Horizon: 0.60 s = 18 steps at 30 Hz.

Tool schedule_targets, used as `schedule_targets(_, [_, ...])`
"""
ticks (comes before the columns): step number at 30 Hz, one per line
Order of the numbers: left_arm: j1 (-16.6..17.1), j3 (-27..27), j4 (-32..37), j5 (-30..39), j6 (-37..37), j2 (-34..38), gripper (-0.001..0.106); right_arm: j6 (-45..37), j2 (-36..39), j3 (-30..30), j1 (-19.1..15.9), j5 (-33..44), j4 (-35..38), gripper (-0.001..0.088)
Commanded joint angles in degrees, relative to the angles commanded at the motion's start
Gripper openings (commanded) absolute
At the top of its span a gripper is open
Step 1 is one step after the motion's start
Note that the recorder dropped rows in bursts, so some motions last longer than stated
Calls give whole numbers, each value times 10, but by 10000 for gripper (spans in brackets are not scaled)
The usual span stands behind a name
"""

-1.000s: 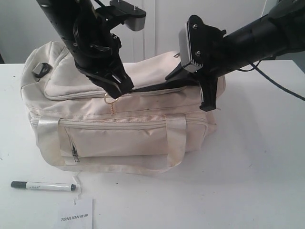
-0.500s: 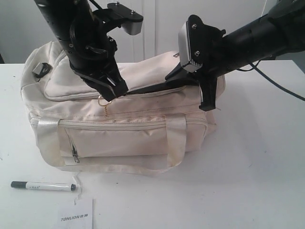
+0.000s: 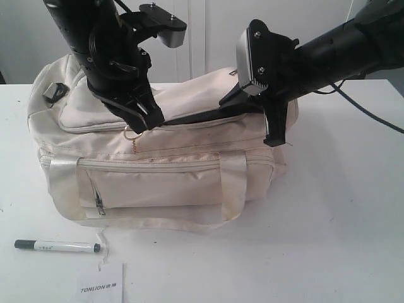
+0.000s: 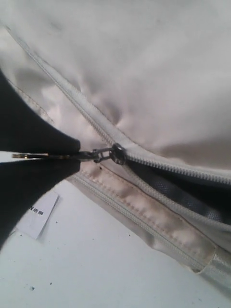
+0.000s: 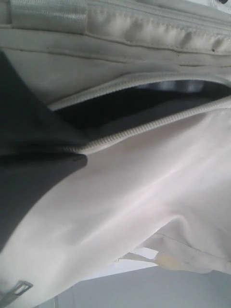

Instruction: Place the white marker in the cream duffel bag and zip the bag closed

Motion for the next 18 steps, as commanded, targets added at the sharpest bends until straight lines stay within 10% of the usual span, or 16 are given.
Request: schedule_targets(18, [0, 0, 36, 18, 0, 0, 0, 0, 0, 0, 0, 0, 0, 0])
